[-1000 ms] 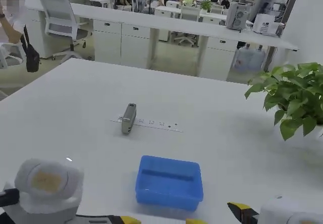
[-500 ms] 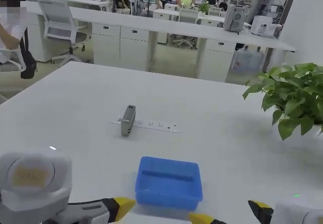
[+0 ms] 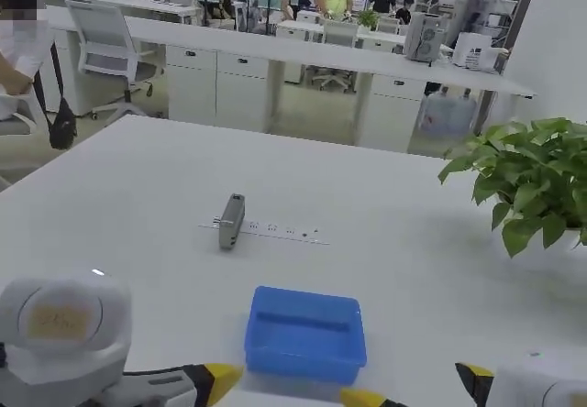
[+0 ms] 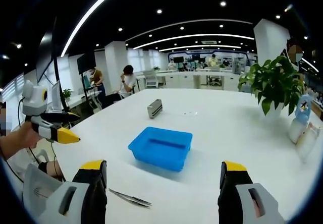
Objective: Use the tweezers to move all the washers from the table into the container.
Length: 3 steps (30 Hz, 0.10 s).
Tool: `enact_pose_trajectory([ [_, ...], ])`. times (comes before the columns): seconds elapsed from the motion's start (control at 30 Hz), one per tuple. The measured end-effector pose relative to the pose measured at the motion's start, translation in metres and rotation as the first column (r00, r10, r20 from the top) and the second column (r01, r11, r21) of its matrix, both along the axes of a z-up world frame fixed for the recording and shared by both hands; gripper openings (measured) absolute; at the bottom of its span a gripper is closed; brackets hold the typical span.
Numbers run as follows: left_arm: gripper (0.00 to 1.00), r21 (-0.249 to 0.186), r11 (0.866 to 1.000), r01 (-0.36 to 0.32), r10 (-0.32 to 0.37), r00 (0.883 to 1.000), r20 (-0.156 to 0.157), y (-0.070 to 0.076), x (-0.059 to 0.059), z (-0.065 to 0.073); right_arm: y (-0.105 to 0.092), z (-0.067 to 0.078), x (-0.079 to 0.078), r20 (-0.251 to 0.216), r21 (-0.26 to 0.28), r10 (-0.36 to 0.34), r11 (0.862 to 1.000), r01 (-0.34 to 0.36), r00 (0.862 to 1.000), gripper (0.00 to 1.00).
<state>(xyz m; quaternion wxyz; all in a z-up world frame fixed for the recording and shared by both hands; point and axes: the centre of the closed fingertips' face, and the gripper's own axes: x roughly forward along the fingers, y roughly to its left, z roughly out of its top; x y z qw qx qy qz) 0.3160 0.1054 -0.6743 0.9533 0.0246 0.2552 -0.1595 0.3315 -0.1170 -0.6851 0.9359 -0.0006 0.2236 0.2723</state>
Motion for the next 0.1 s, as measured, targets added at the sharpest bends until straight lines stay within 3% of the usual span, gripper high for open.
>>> enact_pose_trajectory([
  [0.1,0.99,0.025,1.0,0.008,-0.008,1.0,-0.002,0.0007,-0.0004,-0.0012,0.0008,-0.0001,-0.0002,0.0,0.001,0.001,1.0,-0.001,1.0,0.92],
])
